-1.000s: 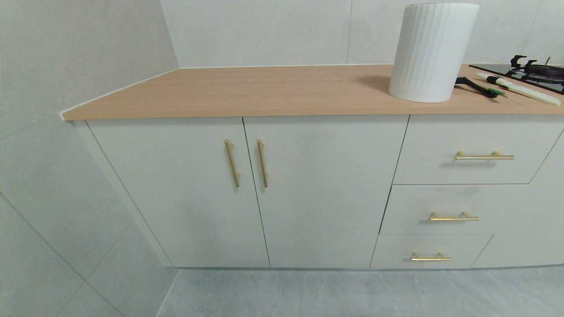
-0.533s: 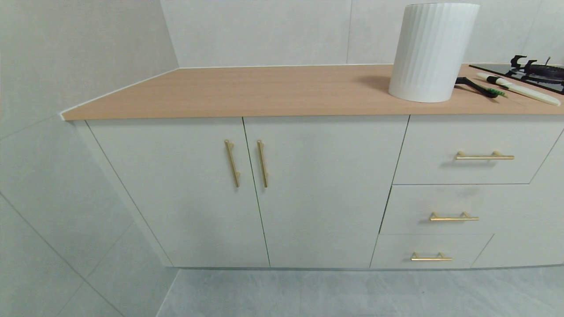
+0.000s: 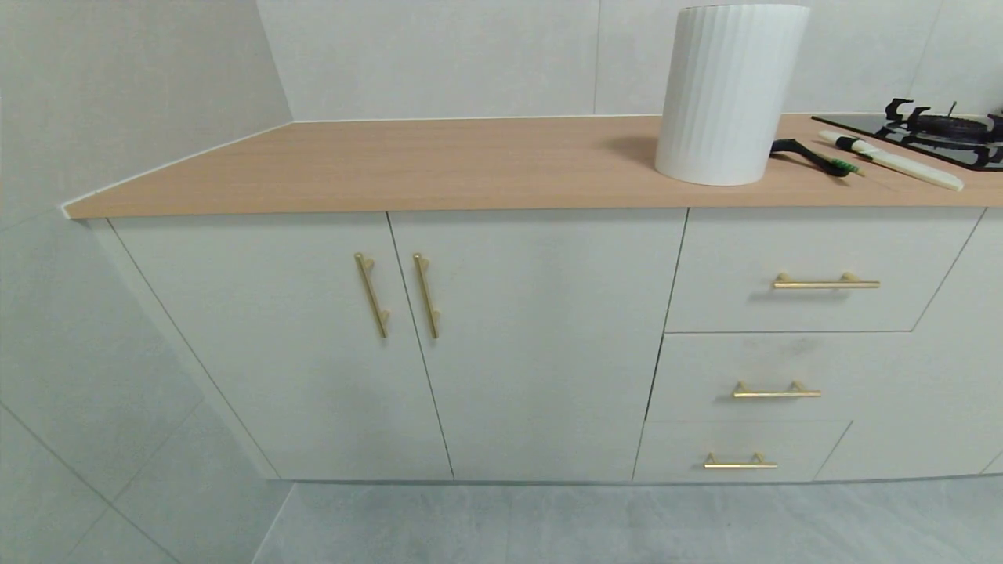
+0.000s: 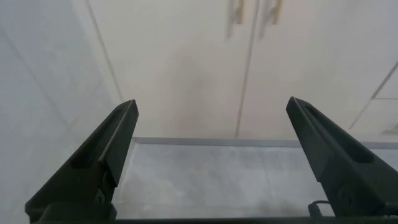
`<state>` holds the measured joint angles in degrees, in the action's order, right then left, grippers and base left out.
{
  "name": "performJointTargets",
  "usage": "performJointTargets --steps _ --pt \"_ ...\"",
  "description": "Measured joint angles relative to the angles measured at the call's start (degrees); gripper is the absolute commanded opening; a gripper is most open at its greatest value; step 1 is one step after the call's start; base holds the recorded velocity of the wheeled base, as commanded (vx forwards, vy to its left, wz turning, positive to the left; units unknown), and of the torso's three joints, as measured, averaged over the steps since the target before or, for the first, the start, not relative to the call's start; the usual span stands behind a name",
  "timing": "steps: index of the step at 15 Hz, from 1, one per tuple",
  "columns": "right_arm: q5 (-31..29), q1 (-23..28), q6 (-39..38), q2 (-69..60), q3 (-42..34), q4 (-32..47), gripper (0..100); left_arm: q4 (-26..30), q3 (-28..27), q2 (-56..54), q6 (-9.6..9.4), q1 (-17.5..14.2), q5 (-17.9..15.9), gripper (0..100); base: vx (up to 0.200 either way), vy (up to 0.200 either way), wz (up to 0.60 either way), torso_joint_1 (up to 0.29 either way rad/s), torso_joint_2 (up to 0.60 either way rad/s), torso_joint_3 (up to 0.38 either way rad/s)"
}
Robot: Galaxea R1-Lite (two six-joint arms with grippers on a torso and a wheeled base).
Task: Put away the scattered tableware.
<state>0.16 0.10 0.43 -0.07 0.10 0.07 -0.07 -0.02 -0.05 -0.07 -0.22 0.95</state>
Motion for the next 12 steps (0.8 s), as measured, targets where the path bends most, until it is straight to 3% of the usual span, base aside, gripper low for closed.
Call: performJointTargets --steps 3,12 --pt "0.00 0.00 0.00 0.00 0.00 0.02 100 0.00 0.02 0.00 -0.02 -0.02 0.00 100 0.000 -0.200 0.00 0.004 0.00 -0.001" --pt "0.00 0.00 0.00 0.00 0.00 0.02 100 -0.04 0.02 0.00 0.10 -0.02 0.06 100 0.000 0.000 0.00 0.000 0.00 0.000"
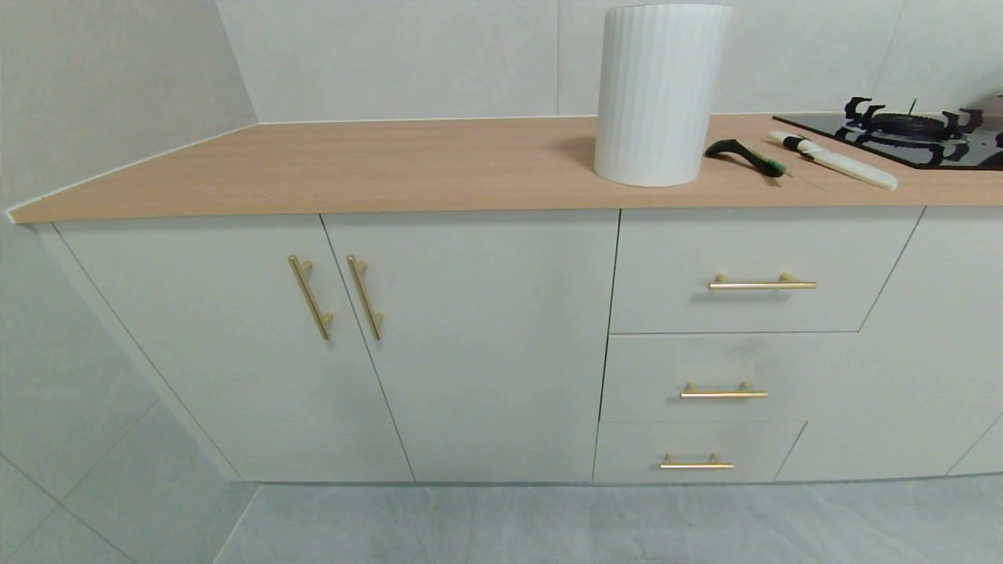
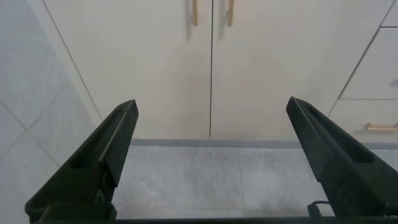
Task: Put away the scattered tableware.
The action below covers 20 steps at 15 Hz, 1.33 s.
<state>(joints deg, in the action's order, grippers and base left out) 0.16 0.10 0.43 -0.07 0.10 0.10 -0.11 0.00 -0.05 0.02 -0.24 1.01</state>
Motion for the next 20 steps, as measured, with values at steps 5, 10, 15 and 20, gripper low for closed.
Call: performJointTargets --steps 5,10,15,20 --pt "0.00 0.01 0.00 0.00 0.00 0.00 100 -0.02 0.00 0.00 0.05 0.00 0.00 100 0.200 0.000 0.00 0.000 0.00 0.002" --pt "0.00 0.00 -0.07 0.00 0.00 0.00 100 -0.05 -0.02 0.00 0.05 0.00 0.02 100 0.000 0.000 0.00 0.000 0.00 0.000" --pt "-0.02 0.00 -0.05 0.00 0.00 0.00 100 0.00 0.00 -0.02 0.05 0.00 0.02 100 0.000 0.000 0.00 0.000 0.00 0.000" --pt "0.06 0.04 0.15 0.00 -0.02 -0.05 100 -0.02 0.00 -0.02 0.07 0.00 0.02 100 0.000 0.000 0.00 0.000 0.00 0.000"
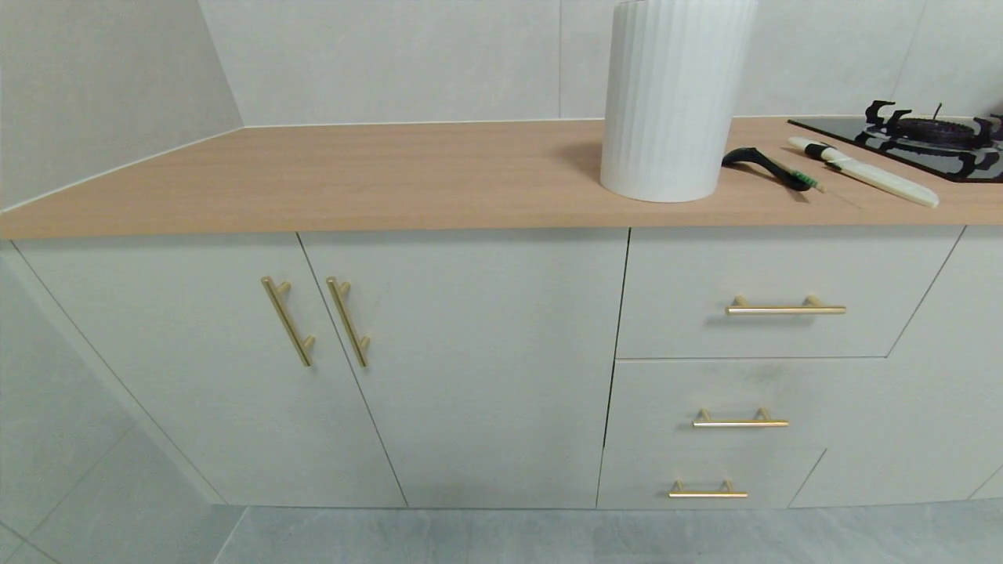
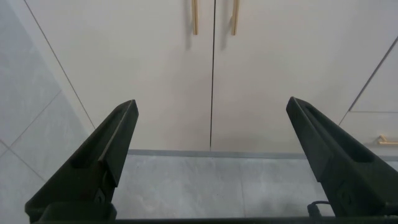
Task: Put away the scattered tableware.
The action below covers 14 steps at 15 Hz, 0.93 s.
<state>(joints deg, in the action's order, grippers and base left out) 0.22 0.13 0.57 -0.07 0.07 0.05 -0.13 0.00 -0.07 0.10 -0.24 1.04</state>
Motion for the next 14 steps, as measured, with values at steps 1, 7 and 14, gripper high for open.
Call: performJointTargets --steps 1,7,14 --pt "0.00 0.00 0.13 0.00 0.00 0.00 100 0.02 0.00 0.00 0.00 0.00 0.00 100 0.000 0.000 0.00 0.000 0.00 0.000" --pt "1.39 -2.02 -1.96 5.83 8.16 0.17 100 0.04 0.00 0.00 -0.02 0.00 0.00 100 0.000 0.000 0.00 0.000 0.00 0.000" --pt "1.66 -7.59 -1.63 49.24 20.57 -3.24 100 0.04 0.00 0.00 -0.02 0.00 0.00 100 0.000 0.000 0.00 0.000 0.00 0.000"
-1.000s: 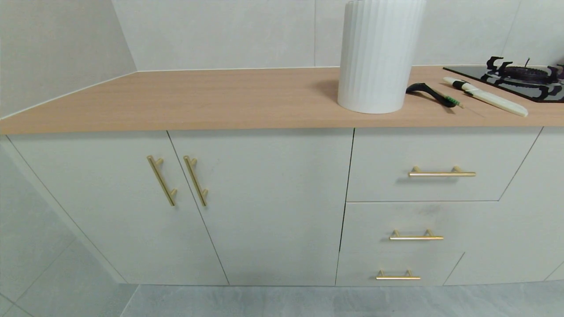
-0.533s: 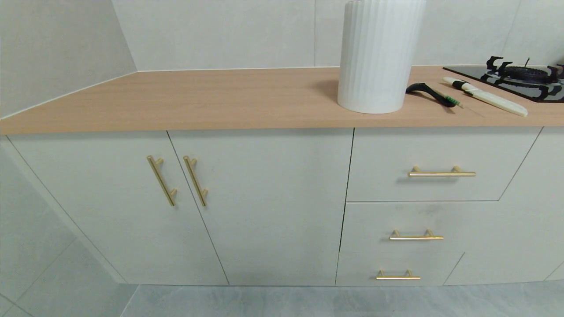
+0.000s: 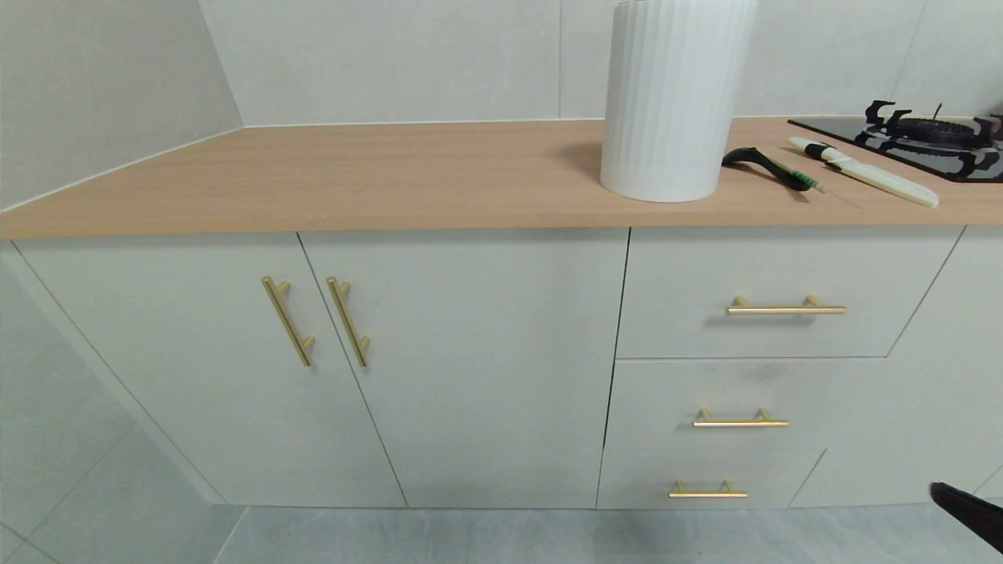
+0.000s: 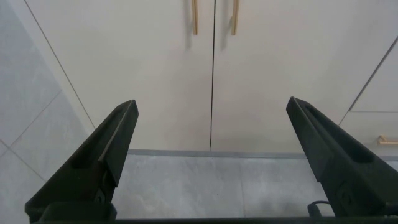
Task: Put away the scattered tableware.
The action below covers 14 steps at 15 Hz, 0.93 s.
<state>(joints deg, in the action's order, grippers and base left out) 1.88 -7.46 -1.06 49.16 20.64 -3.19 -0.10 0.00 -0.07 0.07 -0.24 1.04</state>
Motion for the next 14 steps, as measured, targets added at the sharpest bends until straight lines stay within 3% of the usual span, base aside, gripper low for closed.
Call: performJointTargets --steps 7,14 --pt "-0.43 -1.02 0.35 46.12 9.55 -23.32 100 0.00 0.00 0.00 0.00 0.00 -0.02 100 0.000 0.000 0.00 0.000 0.00 0.000" --pt "-8.85 0.35 0.17 67.84 10.67 -48.92 100 0.00 0.00 0.00 -0.02 0.00 0.00 100 0.000 0.000 0.00 0.000 0.00 0.000"
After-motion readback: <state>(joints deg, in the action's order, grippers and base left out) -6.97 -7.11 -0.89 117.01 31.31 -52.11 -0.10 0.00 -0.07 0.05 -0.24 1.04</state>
